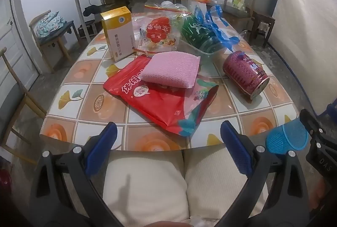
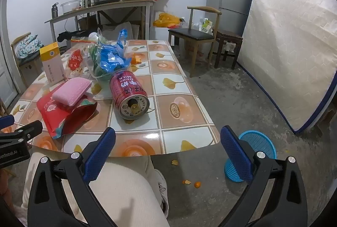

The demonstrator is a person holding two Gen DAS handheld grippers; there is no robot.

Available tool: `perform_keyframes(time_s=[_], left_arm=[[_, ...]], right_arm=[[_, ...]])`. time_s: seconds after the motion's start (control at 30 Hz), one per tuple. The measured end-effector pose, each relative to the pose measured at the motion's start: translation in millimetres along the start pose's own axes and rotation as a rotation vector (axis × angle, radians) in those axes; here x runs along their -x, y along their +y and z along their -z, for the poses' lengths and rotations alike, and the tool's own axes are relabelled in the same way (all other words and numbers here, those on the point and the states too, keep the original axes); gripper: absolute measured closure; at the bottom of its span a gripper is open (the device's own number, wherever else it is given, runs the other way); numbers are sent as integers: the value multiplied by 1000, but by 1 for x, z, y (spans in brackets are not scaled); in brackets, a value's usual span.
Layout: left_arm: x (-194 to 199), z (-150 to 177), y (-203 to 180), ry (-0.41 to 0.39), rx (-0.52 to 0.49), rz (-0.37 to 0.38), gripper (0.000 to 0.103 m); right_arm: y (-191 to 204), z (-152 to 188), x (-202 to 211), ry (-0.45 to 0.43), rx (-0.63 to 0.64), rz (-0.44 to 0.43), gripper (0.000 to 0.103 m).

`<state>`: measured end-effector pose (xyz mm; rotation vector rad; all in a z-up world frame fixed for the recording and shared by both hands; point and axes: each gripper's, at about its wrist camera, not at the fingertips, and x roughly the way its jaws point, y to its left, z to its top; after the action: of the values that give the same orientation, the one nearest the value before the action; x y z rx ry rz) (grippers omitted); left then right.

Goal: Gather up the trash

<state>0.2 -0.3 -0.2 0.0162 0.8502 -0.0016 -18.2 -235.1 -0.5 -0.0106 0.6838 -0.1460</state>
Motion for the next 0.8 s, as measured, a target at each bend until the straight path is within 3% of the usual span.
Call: perform_keyframes(time_s=[0.8], left_arm=[[-4,3,0,13,-3,8,9]], right_arm=[[3,-2,0,-3,-2,-2,6]])
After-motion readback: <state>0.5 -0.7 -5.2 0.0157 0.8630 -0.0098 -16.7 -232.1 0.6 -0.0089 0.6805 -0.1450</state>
